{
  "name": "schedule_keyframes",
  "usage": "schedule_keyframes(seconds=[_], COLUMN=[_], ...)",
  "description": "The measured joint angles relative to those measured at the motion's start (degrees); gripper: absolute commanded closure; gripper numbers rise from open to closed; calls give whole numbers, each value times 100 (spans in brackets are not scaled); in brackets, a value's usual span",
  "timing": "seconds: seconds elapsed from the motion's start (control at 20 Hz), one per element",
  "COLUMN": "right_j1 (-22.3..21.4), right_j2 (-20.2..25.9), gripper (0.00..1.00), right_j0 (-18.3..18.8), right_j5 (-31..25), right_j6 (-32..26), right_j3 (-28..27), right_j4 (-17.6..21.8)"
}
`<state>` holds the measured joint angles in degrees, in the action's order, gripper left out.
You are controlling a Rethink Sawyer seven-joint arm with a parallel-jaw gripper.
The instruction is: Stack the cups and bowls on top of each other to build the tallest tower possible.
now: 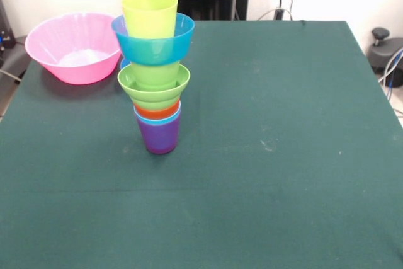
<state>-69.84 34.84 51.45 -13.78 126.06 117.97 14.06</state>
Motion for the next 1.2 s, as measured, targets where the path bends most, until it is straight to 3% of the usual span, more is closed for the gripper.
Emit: schedule_keyframes(seconds=[1.2], right_j1=[164], right_j2=[42], gripper=[100], right_j0=[79], right_j5=[2], right_j6=[0], right_j3=[88], right_j4=[284])
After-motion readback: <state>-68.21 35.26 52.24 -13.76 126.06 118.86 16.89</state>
